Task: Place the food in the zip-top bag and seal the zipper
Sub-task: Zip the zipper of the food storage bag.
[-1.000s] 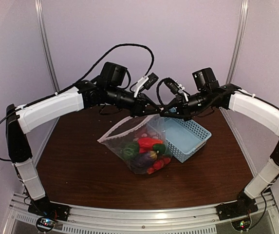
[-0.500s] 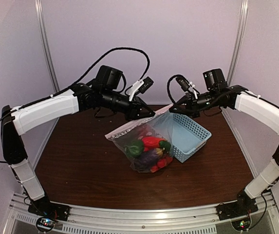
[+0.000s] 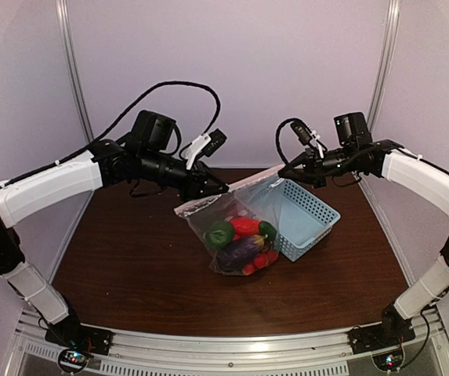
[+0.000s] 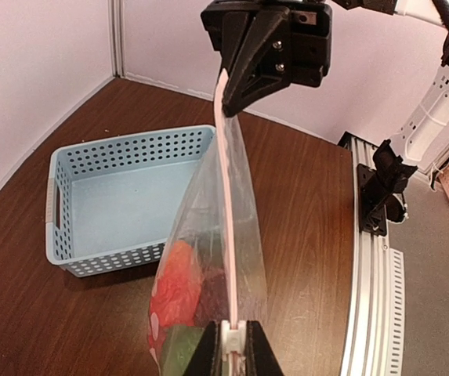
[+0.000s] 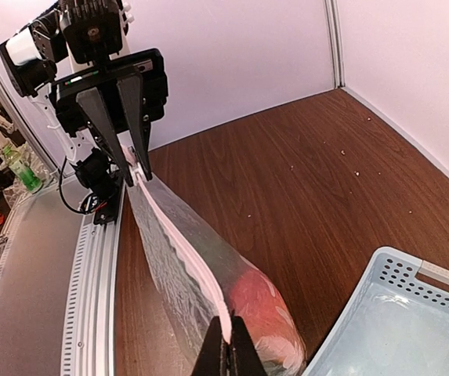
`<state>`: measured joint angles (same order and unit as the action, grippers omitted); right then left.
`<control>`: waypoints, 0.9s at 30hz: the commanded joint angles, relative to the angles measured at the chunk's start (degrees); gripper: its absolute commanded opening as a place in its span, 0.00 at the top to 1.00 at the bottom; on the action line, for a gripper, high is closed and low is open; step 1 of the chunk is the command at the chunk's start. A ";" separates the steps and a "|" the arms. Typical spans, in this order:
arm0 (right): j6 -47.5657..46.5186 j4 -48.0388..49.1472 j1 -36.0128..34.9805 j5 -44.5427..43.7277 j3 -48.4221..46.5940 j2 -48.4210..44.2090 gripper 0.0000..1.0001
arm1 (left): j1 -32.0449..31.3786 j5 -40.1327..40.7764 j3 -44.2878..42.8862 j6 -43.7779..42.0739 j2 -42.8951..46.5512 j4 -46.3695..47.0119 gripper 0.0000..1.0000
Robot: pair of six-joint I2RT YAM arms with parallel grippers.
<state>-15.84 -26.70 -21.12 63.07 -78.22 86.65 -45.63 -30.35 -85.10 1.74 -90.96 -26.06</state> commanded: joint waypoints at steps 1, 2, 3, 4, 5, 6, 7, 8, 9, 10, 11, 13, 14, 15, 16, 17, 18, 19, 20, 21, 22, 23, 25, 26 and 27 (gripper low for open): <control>1.48 3.01 3.13 -2.37 0.52 -2.19 1.00 | 1.37 1.80 3.18 -0.88 4.16 -4.70 1.00; 1.50 3.09 3.29 -2.34 0.60 -2.23 1.00 | 1.48 2.08 3.78 -0.88 4.64 -4.70 1.00; 1.64 3.18 3.39 -2.34 0.68 -2.19 1.00 | 1.62 2.30 4.33 -0.87 5.10 -4.70 1.00; 1.77 3.30 3.52 -2.34 0.84 -2.31 1.00 | 1.67 2.60 4.86 -0.87 5.43 -4.72 1.00; 1.78 3.39 3.63 -2.34 0.98 -2.24 1.00 | 1.76 2.79 5.43 -0.92 5.78 -4.70 1.00; 1.86 3.60 3.68 -2.34 1.10 -2.32 1.00 | 1.89 3.01 5.92 -0.79 6.20 -4.70 1.00; 2.00 3.78 3.78 -2.42 1.31 -2.36 1.00 | 1.98 3.16 6.38 -0.80 6.57 -4.70 1.00; 2.04 3.87 3.85 -2.43 1.38 -2.36 1.00 | 2.07 3.24 6.77 -0.84 6.89 -4.72 1.00; 2.16 3.97 3.97 -2.47 1.54 -2.44 1.00 | 2.16 3.32 7.13 -0.78 7.15 -4.70 1.00; 2.19 4.06 4.05 -2.47 1.64 -2.47 1.00 | 2.25 3.50 7.52 -0.77 7.48 -4.70 1.00; 2.29 4.10 4.18 -2.52 1.72 -2.51 1.00 | 2.33 3.68 7.84 -0.77 7.76 -4.70 1.00; 2.40 4.35 4.29 -2.51 1.88 -2.45 1.00 | 2.51 4.20 8.46 -1.06 8.33 -4.92 1.00; 2.47 4.45 4.38 -2.51 1.92 -2.43 1.00 | 2.60 4.46 8.84 -1.15 8.56 -5.10 1.00; 2.62 4.58 4.46 -2.58 2.05 -2.44 1.00 | 2.72 4.54 9.20 -1.15 8.86 -5.18 1.00; 2.67 4.78 4.51 -2.52 2.22 -2.45 1.00 | 2.85 4.67 9.58 -1.16 9.12 -5.26 1.00; 2.79 4.97 4.64 -2.50 2.39 -2.45 1.00 | 2.97 4.73 10.01 -1.16 9.46 -5.27 1.00; 2.88 5.02 4.68 -2.53 2.51 -2.45 1.00 | 3.12 4.83 10.30 -1.17 9.79 -5.23 1.00; 3.02 5.21 4.75 -2.57 2.60 -2.53 1.00 | 3.21 4.86 10.60 -1.16 10.02 -5.23 1.00; 3.12 5.39 4.84 -2.52 2.69 -2.54 1.00 | 3.30 4.91 10.92 -1.15 10.36 -5.22 1.00; 3.16 5.49 4.88 -2.51 2.71 -2.61 1.00 | 3.41 4.93 11.12 -1.13 10.63 -5.27 1.00; 3.25 5.51 4.94 -2.51 2.73 -2.63 1.00 | 3.50 5.00 11.32 -1.16 10.88 -5.23 1.00; 3.28 5.52 5.04 -2.60 2.72 -2.56 1.00 | 3.60 5.10 11.48 -1.13 11.15 -5.24 1.00; 3.33 5.60 5.15 -2.62 2.80 -2.54 1.00 | 3.85 5.22 11.76 -1.16 11.60 -5.29 1.00; 3.35 5.60 5.13 -2.62 2.87 -2.54 1.00 | 3.97 5.28 11.87 -1.17 11.78 -5.43 1.00; 3.45 5.68 5.21 -2.68 2.96 -2.62 1.00 | 4.09 5.41 12.01 -1.18 11.91 -5.62 1.00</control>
<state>-13.23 -23.29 -18.24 63.02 -75.94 86.35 -42.85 -26.33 -74.46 1.34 -81.03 -27.14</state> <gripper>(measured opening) 0.002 0.072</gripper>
